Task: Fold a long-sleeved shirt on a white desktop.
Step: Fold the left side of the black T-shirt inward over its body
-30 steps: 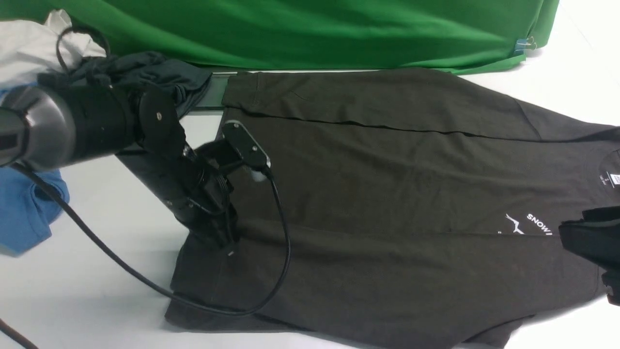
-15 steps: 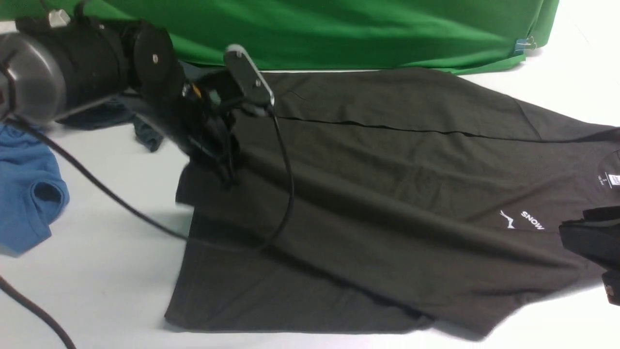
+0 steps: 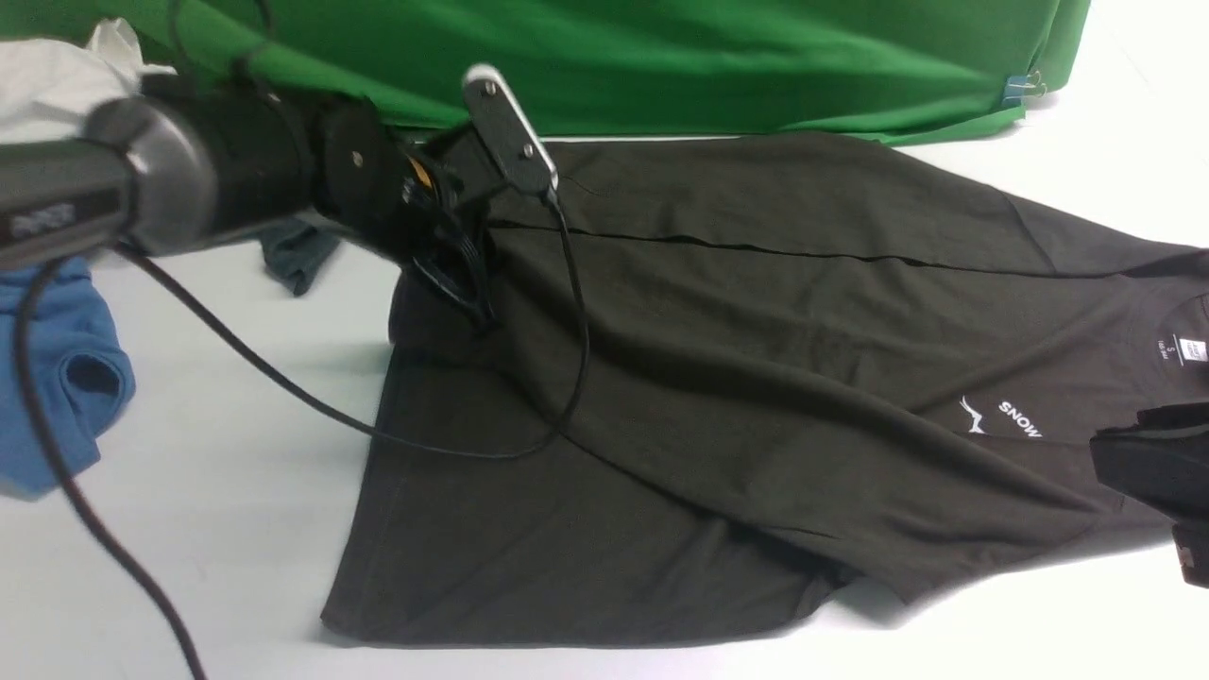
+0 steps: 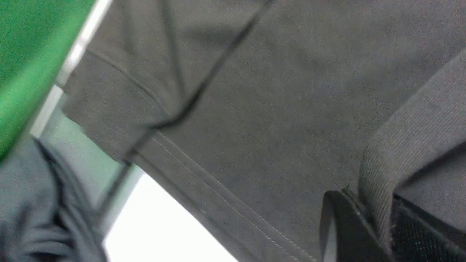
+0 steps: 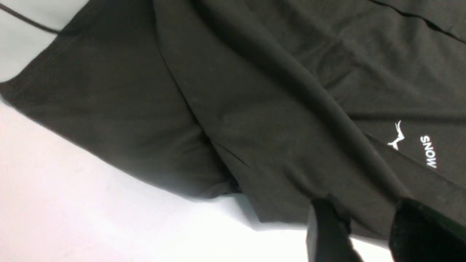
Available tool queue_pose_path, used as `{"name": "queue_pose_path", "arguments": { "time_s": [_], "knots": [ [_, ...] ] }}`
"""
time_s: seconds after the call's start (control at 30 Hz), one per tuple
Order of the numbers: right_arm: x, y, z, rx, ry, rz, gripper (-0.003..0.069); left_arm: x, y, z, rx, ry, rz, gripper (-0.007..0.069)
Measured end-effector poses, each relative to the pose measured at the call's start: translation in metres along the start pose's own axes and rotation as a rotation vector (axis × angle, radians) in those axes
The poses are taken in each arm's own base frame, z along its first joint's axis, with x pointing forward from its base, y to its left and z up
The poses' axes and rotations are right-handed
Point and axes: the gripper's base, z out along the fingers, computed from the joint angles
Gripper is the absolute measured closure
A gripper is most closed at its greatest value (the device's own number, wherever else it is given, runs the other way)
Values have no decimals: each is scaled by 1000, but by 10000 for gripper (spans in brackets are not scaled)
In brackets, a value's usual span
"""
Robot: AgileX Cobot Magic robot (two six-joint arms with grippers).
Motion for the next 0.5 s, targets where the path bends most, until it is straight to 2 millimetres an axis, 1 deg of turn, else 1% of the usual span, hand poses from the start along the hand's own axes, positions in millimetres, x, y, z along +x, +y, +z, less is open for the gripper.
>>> {"name": "queue_pose_path", "arguments": {
  "time_s": [0.1, 0.2, 0.23, 0.27, 0.3, 0.33, 0.37, 0.4, 0.43, 0.5],
  "knots": [
    [0, 0, 0, 0, 0, 3, 418, 3, -2, 7, 7, 21, -48, 442],
    [0, 0, 0, 0, -1, 4, 418, 4, -2, 4, 11, 34, -101, 309],
    [0, 0, 0, 0, -3, 4, 418, 5, -2, 1, 18, 48, -115, 239],
    [-1, 0, 0, 0, -7, 4, 418, 5, -3, -1, 31, 62, -128, 202],
    [-1, 0, 0, 1, -15, 4, 418, 7, -4, -4, 47, 85, -139, 139],
    [-2, 0, 0, 1, -23, 5, 418, 8, -5, -11, 66, 112, -148, 53],
    [-2, 0, 0, 2, -25, 5, 418, 9, -5, -12, 73, 124, -152, 42],
    [-3, 0, 0, 2, -30, 6, 418, 10, -5, -18, 86, 146, -167, -8],
    [-3, 0, 0, 2, -31, 6, 418, 13, -4, -24, 96, 167, -191, -33],
    [-3, 0, 0, 2, -31, 6, 418, 20, 2, -35, 97, 196, -304, -59]
  ]
}}
